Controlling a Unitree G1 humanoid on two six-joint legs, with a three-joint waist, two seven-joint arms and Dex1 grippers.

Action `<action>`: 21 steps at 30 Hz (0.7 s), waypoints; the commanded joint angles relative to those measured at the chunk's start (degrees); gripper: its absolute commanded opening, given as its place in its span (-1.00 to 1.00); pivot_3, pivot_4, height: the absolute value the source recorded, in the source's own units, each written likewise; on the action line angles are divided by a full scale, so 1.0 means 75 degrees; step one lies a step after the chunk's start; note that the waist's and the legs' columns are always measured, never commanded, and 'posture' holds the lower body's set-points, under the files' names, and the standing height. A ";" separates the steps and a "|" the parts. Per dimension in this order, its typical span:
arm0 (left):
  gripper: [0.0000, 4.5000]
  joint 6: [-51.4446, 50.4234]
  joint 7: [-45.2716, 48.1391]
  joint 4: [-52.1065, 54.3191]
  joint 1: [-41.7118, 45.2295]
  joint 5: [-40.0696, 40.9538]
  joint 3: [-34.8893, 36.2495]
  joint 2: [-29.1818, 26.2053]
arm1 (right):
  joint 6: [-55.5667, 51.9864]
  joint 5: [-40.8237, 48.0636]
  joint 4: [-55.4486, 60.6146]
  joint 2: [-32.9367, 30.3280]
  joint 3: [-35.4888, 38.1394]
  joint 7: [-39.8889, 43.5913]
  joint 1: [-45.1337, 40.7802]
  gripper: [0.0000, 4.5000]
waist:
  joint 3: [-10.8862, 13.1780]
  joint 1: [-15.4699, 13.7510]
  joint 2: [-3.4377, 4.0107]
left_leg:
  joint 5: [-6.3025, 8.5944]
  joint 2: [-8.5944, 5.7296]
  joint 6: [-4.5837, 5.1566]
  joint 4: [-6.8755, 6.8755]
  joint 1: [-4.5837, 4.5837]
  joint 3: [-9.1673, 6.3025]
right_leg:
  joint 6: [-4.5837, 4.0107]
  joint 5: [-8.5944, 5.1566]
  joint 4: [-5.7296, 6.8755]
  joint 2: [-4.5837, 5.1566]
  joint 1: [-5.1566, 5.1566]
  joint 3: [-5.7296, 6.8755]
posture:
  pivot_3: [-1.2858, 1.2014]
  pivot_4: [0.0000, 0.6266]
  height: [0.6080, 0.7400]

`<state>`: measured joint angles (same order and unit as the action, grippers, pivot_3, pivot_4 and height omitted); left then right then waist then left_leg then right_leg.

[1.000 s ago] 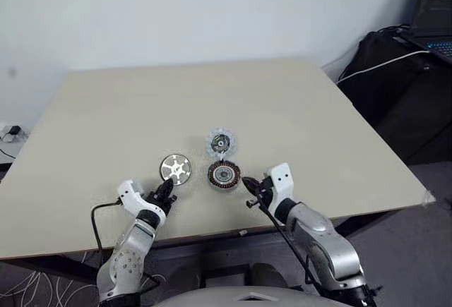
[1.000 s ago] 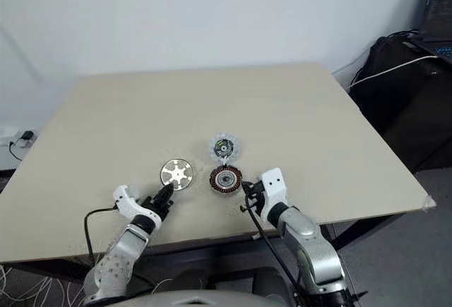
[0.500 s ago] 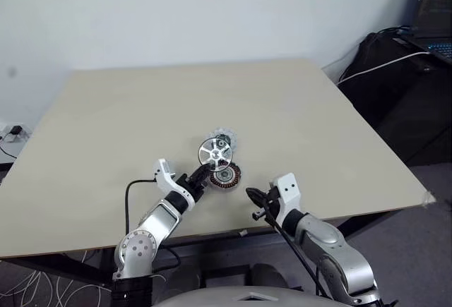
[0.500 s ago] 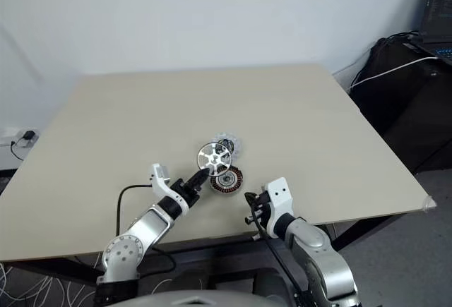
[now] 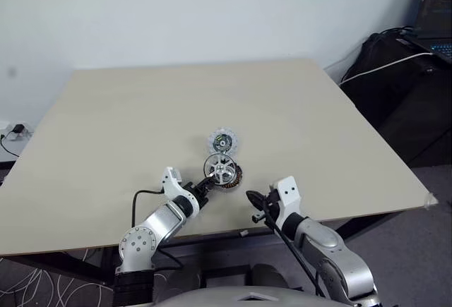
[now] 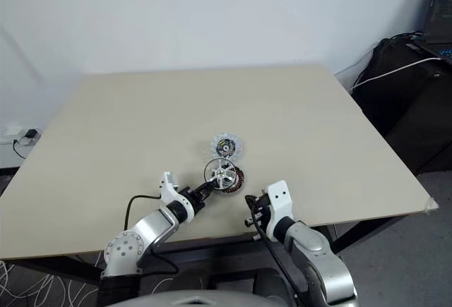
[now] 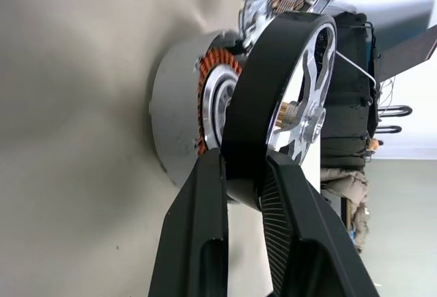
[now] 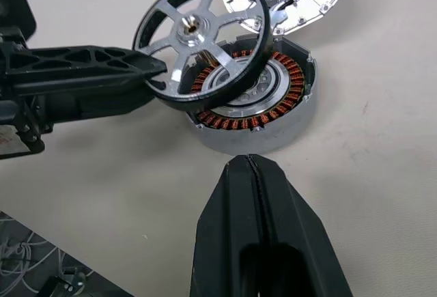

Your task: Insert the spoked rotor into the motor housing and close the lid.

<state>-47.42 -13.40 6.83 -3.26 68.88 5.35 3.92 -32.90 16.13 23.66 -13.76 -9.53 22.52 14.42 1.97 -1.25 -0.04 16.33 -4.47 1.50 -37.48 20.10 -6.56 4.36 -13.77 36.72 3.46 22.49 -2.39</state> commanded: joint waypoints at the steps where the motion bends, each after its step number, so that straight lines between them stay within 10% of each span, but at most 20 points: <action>1: -0.84 -0.0076 -0.0106 0.0076 0.0233 0.0429 -0.0089 0.0723 | 0.0092 0.0111 0.0385 0.0021 0.0001 0.0000 -0.0033 -1.00 | 0.0000 -0.0003 0.0000 | 0.0000 0.0000 0.0000 0.0000 0.0000 0.0000 | 0.0000 0.0000 0.0000 0.0000 0.0000 0.0000 | 0.03 -1.00 1.00; 18: -0.84 0.0012 -0.0136 -0.0412 0.0614 0.0482 -0.0314 0.0710 | 0.0101 0.0076 0.0489 0.0038 -0.0028 -0.0083 0.0048 -1.00 | -0.0001 -0.0032 0.0000 | -0.0001 -0.0001 -0.0001 0.0000 0.0000 0.0002 | -0.0006 -0.0003 0.0000 -0.0001 0.0000 -0.0002 | 0.03 -1.00 1.00; 21: -0.40 0.0005 -0.0198 -0.0447 0.0624 0.0492 -0.0304 0.0708 | 0.0084 0.0072 0.0474 0.0045 -0.0022 -0.0111 0.0012 -1.00 | -0.0001 -0.0042 0.0000 | -0.0001 -0.0001 -0.0002 0.0000 0.0000 0.0002 | -0.0006 -0.0003 0.0000 -0.0001 0.0000 -0.0002 | 0.03 -1.00 1.00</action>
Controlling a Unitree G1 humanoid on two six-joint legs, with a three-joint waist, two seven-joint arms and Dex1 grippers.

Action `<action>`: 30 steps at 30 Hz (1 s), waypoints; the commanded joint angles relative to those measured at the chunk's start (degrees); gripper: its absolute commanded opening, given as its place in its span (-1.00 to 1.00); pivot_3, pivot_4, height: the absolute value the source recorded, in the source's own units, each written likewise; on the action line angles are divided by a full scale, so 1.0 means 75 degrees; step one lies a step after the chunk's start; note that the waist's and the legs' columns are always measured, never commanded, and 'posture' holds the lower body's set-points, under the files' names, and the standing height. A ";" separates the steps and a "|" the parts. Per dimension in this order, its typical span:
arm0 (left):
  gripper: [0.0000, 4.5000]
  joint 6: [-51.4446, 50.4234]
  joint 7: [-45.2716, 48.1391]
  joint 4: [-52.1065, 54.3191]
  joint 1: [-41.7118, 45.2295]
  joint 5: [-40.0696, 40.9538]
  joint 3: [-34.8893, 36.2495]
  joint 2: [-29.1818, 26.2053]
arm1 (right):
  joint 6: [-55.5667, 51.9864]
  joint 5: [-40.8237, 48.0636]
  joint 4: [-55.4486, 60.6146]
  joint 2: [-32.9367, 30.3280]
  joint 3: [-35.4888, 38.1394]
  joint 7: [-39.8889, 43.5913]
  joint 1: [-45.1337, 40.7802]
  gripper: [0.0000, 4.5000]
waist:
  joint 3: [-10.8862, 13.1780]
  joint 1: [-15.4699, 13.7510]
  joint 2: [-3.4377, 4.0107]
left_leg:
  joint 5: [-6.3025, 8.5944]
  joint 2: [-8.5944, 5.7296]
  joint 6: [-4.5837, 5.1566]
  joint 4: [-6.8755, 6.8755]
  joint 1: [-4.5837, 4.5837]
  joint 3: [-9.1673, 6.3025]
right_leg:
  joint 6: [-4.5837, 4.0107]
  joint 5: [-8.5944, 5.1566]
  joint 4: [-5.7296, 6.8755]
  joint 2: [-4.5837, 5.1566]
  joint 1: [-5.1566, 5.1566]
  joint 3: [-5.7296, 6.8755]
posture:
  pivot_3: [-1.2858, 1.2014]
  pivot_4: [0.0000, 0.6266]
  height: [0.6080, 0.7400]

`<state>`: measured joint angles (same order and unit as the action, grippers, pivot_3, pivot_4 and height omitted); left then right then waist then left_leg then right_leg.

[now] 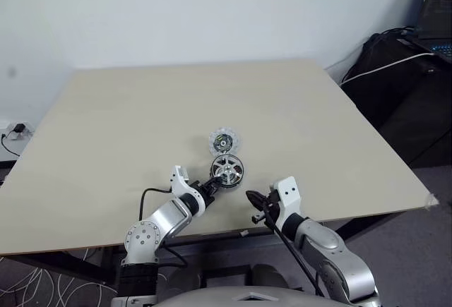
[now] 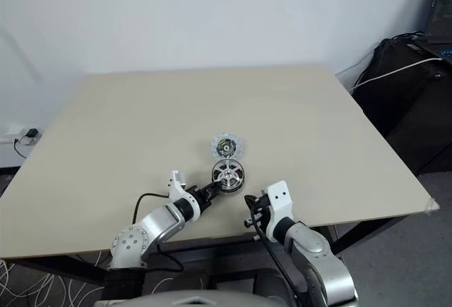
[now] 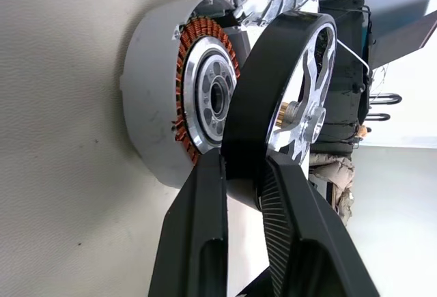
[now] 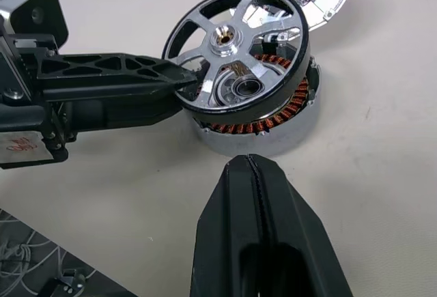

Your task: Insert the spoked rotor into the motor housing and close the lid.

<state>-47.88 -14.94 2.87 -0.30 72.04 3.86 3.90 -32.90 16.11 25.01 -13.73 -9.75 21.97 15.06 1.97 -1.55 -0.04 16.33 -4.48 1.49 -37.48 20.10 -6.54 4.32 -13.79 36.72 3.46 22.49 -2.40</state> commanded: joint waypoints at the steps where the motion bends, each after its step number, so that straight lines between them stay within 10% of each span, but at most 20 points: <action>1: -0.24 0.0077 0.0000 0.0091 0.0219 0.0064 -0.0105 0.0714 | 0.0078 0.0074 0.0298 0.0040 0.0008 -0.0047 -0.0072 -1.00 | 0.0000 -0.0004 0.0000 | 0.0000 0.0000 0.0000 0.0000 0.0000 0.0000 | 0.0000 0.0000 0.0000 0.0000 0.0000 0.0000 | 0.03 -1.00 1.00; 8: 0.78 0.0211 -0.0038 0.0270 0.0139 0.0042 -0.0130 0.0633 | 0.0060 0.0073 0.0270 0.0020 0.0001 -0.0081 -0.0094 -1.00 | -0.0017 -0.0007 0.0001 | -0.0003 0.0000 -0.0008 -0.0001 -0.0008 0.0001 | -0.0007 -0.0004 0.0001 0.0001 -0.0009 -0.0003 | 0.03 -1.00 1.00; 20: 0.78 0.0216 -0.0273 0.2161 -0.0980 0.0096 -0.0047 -0.0076 | 0.0055 0.0067 0.0197 0.0008 -0.0033 -0.0069 -0.0174 -1.00 | -0.0013 -0.0018 -0.0005 | 0.0012 0.0001 -0.0035 -0.0001 0.0003 0.0001 | -0.0012 -0.0005 -0.0002 0.0004 0.0001 -0.0008 | 0.03 -1.00 1.00; 25: 0.78 0.1660 0.1468 0.3075 -0.1312 -0.2733 -0.1025 -0.1293 | 0.0282 -0.0002 0.0023 0.0280 0.0056 -0.0262 -0.0588 -1.00 | -0.0002 0.0021 0.0006 | 0.0010 0.0002 -0.0047 0.0000 0.0000 0.0008 | -0.0023 -0.0011 0.0001 -0.0004 0.0001 -0.0009 | 0.03 -1.00 1.00; 30: 0.22 0.4253 0.2518 0.2103 -0.1616 -0.5848 -0.1797 -0.1985 | 0.0302 -0.0206 -0.0545 0.0557 -0.0247 -0.0298 -0.1522 -1.00 | -0.0004 0.0040 0.0016 | 0.0010 0.0000 -0.0047 0.0005 -0.0015 0.0028 | -0.0027 -0.0009 0.0000 -0.0003 -0.0007 -0.0022 | 0.03 -1.00 1.00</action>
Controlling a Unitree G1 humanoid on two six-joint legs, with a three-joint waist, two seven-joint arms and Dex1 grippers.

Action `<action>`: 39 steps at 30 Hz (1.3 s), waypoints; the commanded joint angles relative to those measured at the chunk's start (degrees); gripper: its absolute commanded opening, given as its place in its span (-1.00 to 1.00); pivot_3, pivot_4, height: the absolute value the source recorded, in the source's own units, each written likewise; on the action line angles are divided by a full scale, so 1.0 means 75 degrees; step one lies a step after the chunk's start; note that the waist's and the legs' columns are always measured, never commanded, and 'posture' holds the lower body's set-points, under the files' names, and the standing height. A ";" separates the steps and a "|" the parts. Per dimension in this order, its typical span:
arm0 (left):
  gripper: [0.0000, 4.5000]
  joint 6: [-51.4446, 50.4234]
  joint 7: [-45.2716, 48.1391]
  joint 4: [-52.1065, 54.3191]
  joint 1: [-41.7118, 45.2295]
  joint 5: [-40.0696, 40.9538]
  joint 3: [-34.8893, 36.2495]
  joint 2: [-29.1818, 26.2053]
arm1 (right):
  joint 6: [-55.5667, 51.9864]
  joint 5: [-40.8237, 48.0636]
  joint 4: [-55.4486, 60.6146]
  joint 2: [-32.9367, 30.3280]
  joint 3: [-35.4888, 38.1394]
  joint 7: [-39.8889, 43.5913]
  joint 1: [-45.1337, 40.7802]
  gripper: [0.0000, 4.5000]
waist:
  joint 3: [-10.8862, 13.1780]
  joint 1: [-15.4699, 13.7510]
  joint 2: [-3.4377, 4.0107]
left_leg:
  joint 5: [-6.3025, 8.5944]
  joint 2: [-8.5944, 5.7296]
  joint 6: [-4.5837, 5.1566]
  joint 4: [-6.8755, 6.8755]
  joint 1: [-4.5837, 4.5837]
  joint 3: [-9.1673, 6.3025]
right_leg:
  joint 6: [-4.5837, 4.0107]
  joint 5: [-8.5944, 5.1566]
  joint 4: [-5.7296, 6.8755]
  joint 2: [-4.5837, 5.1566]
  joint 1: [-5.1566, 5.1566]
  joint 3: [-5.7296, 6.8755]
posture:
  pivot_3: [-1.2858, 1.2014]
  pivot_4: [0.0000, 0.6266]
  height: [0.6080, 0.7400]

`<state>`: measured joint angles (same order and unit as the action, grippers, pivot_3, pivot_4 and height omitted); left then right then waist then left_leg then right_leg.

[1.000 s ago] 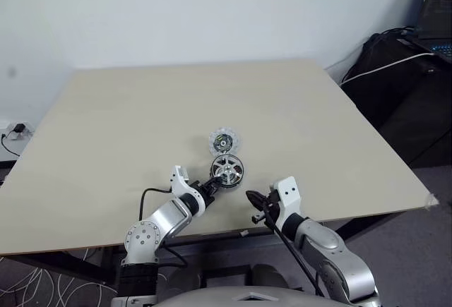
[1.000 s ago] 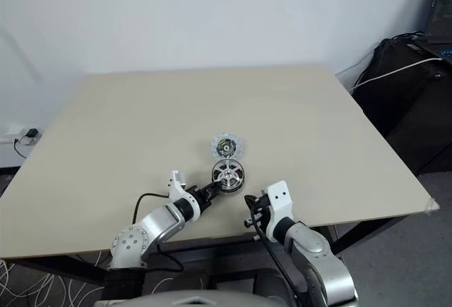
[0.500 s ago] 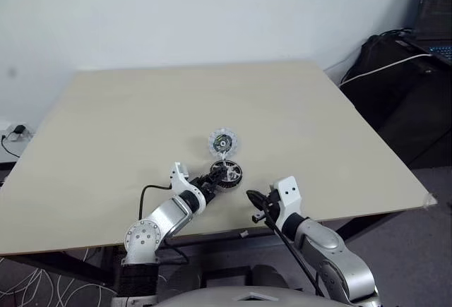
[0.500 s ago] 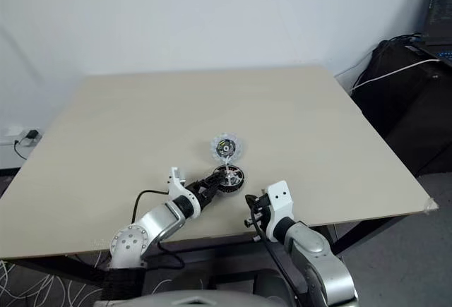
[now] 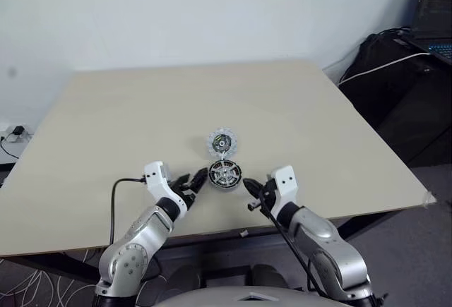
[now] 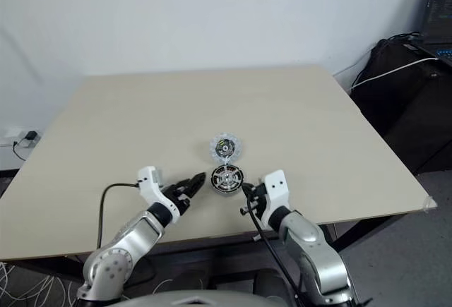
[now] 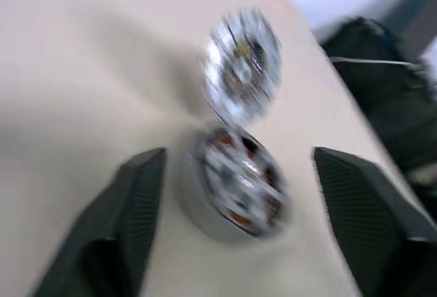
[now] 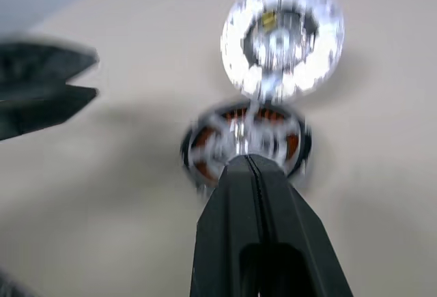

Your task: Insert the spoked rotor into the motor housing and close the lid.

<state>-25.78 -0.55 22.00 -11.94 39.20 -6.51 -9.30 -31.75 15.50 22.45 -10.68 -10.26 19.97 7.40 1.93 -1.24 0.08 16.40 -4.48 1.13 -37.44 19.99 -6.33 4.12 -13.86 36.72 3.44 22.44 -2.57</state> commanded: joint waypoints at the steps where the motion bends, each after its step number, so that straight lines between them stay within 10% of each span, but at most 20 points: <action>1: 0.09 0.1645 0.0756 -0.0692 -0.0127 -0.1909 -0.0549 -0.0338 | 0.0138 -0.0178 -0.0376 0.0229 -0.0240 -0.0071 -0.0696 -1.00 | 0.0000 -0.0001 0.0000 | 0.0001 0.0000 0.0002 0.0000 0.0000 0.0000 | 0.0000 0.0000 -0.0001 0.0000 0.0001 0.0000 | 0.03 -1.00 1.00; 9: -0.99 0.3751 0.1396 -0.2181 -0.0566 -0.3767 -0.0900 -0.0290 | 0.0267 -0.0813 -0.2226 0.0821 -0.0709 -0.0265 -0.2297 -1.00 | 0.0003 -0.0005 0.0004 | -0.0018 0.0001 0.0046 0.0032 0.0007 -0.0009 | -0.0037 0.0023 -0.0003 0.0002 0.0023 0.0007 | 0.03 -1.00 1.00; 24: -0.99 0.4556 0.1773 -0.2417 -0.0608 -0.4367 -0.0628 0.0183 | 0.0127 -0.1681 -0.5575 0.0956 -0.0870 -0.0183 -0.3517 -1.00 | -0.0036 0.0077 0.0039 | -0.0017 0.0001 0.0049 0.0037 -0.0011 -0.0011 | -0.0018 0.0039 0.0007 -0.0001 0.0014 0.0009 | 0.03 -1.00 1.00; 39: -0.99 0.4323 0.2305 -0.2473 -0.0560 -0.4176 -0.0551 0.0307 | 0.0653 -0.1325 -0.3818 0.1094 -0.0538 0.0095 -0.3206 -1.00 | -0.0084 0.0139 0.0082 | -0.0019 0.0002 0.0050 0.0035 -0.0015 -0.0018 | 0.0015 0.0021 0.0012 -0.0002 0.0009 0.0012 | 0.03 -1.00 1.00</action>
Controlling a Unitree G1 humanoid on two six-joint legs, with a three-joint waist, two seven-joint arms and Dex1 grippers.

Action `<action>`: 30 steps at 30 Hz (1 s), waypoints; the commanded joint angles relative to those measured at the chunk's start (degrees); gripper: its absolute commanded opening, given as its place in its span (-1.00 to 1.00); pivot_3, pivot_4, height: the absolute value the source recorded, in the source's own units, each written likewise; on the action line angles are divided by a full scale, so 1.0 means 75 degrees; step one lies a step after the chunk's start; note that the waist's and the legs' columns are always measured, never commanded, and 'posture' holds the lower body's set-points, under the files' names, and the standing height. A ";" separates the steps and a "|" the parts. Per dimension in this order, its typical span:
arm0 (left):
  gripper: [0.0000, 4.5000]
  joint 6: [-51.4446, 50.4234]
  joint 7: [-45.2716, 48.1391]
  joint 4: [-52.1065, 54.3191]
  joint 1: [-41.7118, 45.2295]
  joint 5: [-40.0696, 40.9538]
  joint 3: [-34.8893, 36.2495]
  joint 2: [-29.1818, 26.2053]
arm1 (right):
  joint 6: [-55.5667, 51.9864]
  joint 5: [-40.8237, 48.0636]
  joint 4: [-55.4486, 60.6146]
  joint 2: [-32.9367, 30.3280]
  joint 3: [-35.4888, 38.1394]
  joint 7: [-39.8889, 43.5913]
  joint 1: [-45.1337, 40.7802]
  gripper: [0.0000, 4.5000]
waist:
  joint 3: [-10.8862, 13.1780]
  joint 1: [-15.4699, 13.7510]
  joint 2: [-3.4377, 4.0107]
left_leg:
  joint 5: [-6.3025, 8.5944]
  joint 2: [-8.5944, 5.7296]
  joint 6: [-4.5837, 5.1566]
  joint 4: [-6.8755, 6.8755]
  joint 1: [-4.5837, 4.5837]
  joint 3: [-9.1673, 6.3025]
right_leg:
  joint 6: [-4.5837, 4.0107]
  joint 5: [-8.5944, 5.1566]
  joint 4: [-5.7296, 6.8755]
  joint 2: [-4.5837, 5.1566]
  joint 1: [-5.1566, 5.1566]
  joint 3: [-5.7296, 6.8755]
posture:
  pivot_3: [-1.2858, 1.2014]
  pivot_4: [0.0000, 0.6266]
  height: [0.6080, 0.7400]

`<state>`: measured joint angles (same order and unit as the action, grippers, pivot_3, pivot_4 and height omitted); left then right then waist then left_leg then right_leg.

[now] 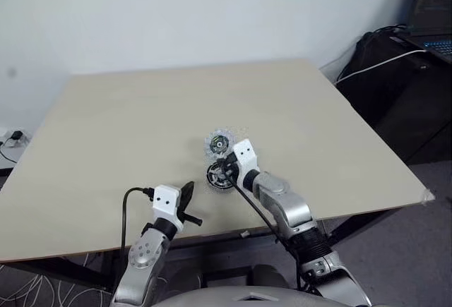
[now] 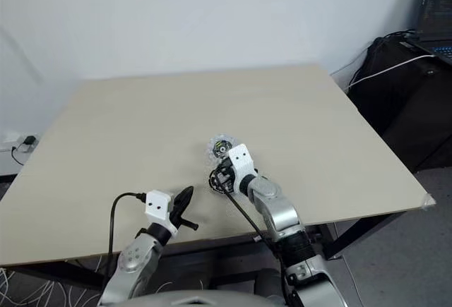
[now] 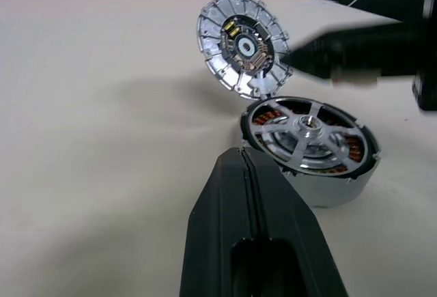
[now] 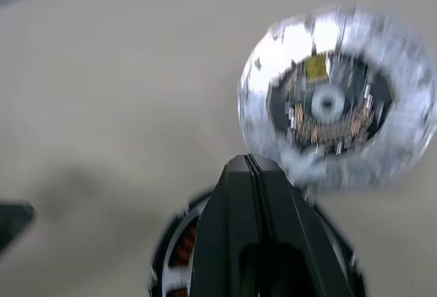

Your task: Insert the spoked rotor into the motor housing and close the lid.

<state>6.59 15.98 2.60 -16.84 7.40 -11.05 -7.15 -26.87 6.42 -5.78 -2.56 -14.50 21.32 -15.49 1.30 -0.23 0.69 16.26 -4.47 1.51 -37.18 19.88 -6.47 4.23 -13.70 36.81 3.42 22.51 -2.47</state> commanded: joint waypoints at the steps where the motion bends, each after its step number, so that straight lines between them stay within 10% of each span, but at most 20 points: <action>1: -0.99 0.0001 0.0124 0.0110 0.0089 0.0066 0.0055 0.0034 | 0.0038 -0.0172 -0.0207 0.0016 0.0056 -0.0156 -0.0222 -1.00 | 0.0000 0.0007 0.0000 | 0.0000 -0.0001 0.0000 0.0001 0.0001 0.0000 | -0.0009 0.0005 -0.0001 0.0001 0.0000 0.0000 | 0.03 -1.00 1.00; 17: -0.99 -0.0043 0.0231 0.0113 0.0014 0.0155 0.0158 0.0228 | -0.0087 -0.0658 -0.2204 -0.0253 -0.0033 0.0100 -0.1166 -1.00 | 0.0002 0.0116 0.0003 | 0.0000 -0.0002 0.0002 0.0006 -0.0002 -0.0001 | -0.0033 0.0016 -0.0001 -0.0001 0.0000 -0.0001 | 0.03 -1.00 1.00; 30: -0.99 -0.0114 0.0457 -0.0023 0.0069 0.0176 0.0239 0.0255 | 0.0517 -0.0109 -0.0351 -0.0020 0.0273 0.0397 -0.0641 -1.00 | 0.0002 0.0116 0.0006 | 0.0000 -0.0001 0.0001 0.0003 -0.0001 -0.0003 | -0.0014 0.0005 0.0001 -0.0001 0.0000 0.0001 | 0.03 -1.00 1.00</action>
<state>5.46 18.89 2.09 -17.11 7.94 -9.61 -5.48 -24.07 4.41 -11.79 -3.42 -13.37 23.85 -19.51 1.31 0.64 0.73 16.26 -4.47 1.52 -37.16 19.86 -6.50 4.13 -13.66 36.82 3.41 22.50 -2.46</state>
